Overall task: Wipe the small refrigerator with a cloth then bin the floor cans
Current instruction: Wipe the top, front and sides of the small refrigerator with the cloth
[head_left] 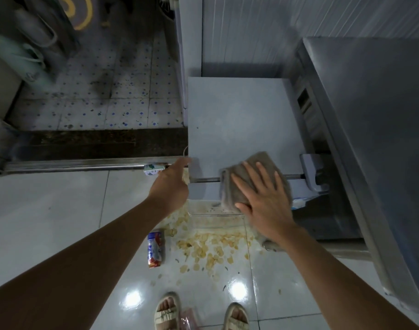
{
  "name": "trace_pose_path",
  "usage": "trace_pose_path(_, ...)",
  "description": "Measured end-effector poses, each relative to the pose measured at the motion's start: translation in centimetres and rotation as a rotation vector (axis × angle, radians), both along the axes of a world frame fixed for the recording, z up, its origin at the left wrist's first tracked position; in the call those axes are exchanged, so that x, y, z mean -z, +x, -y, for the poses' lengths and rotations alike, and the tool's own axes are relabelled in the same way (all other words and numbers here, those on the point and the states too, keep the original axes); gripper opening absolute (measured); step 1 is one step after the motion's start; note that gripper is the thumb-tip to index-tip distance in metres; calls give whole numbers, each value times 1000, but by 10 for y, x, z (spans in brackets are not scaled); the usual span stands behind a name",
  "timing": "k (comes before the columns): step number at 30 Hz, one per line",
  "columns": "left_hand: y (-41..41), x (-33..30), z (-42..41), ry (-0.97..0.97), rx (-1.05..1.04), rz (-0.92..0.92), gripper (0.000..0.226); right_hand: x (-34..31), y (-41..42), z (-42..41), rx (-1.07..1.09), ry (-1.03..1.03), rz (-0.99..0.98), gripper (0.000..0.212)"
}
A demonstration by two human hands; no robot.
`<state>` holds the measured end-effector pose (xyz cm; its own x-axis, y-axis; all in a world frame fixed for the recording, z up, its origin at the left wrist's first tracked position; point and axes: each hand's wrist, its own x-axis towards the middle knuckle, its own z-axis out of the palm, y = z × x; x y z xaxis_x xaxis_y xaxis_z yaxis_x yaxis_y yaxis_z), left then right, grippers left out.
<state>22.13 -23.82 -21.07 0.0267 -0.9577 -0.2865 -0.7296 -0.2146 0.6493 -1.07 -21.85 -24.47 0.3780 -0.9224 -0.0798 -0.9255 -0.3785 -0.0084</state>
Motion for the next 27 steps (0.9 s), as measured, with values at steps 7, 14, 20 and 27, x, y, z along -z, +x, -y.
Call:
trace_pose_path(7,-37,4,2,-158,139,161,60,-2,8,-9,230,41,86,62)
trace_pose_path(14,-82,9,21,-187,138,235,65,2,-39,1,128,3,80,58)
trace_pose_path(20,-110,20,31,-30,182,381,62,4,-39,9,364,-33,163,59)
trace_pose_path(27,-110,29,28,16,175,394,63,-5,-43,64,414,13,130,58)
